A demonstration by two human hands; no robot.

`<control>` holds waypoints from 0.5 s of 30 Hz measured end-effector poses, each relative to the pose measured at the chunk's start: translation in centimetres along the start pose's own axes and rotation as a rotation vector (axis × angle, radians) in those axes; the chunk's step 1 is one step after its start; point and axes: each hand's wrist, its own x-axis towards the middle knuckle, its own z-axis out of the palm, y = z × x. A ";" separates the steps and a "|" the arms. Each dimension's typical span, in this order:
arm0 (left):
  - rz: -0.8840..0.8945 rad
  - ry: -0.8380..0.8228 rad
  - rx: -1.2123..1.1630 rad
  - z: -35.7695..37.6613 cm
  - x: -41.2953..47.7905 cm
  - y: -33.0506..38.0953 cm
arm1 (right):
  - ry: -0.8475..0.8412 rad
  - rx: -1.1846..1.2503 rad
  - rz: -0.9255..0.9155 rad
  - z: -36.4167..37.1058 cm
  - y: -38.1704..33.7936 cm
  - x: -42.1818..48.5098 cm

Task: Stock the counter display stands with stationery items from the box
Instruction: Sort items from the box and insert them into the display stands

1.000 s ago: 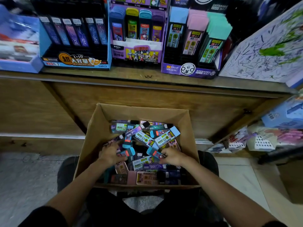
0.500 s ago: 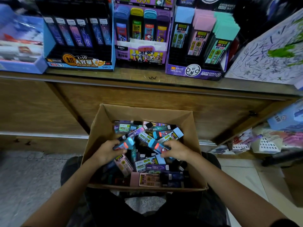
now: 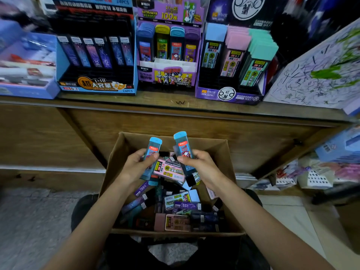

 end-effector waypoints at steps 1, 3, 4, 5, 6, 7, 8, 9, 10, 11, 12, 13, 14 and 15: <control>0.001 -0.024 -0.003 0.2 -0.2 0.4 | -0.025 -0.033 0.032 0.1 -0.2 0.0; 0.011 -0.054 -0.022 0.3 -0.3 0.8 | -0.079 -0.078 0.076 0.3 -0.4 -0.2; 0.014 -0.045 -0.050 0.4 -0.3 0.9 | -0.090 -0.085 0.073 0.5 -0.3 -0.4; 0.001 -0.013 -0.098 0.5 -0.3 1.0 | -0.079 -0.088 0.059 0.6 -0.1 -0.6; -0.017 0.042 -0.142 0.5 -0.1 1.0 | -0.045 -0.084 0.041 0.7 -0.1 -0.8; -0.036 0.105 -0.173 0.4 0.0 0.9 | 0.006 -0.067 0.023 0.8 0.0 -1.0; -0.053 0.160 -0.193 0.3 0.2 0.7 | 0.066 -0.035 0.005 0.8 0.0 -1.2; -0.070 0.196 -0.217 0.2 0.2 0.5 | 0.118 0.009 -0.011 0.8 0.0 -1.2; -0.085 0.202 -0.251 0.2 0.2 0.3 | 0.156 0.060 -0.022 0.8 -0.1 -1.4; -0.104 0.179 -0.299 0.4 0.0 0.2 | 0.176 0.121 -0.027 0.8 -0.3 -1.5; -0.122 0.132 -0.344 0.8 -0.2 0.1 | 0.182 0.192 -0.025 1.0 -0.5 -1.5; -0.134 0.067 -0.366 1.3 -0.6 -0.1 | 0.175 0.272 -0.016 1.3 -0.8 -1.6; -0.135 0.001 -0.350 1.7 -0.9 -0.4 | 0.162 0.350 -0.002 1.6 -1.1 -1.6; -0.129 -0.057 -0.308 2.3 -1.2 -0.6 | 0.154 0.418 0.012 2.0 -1.3 -1.6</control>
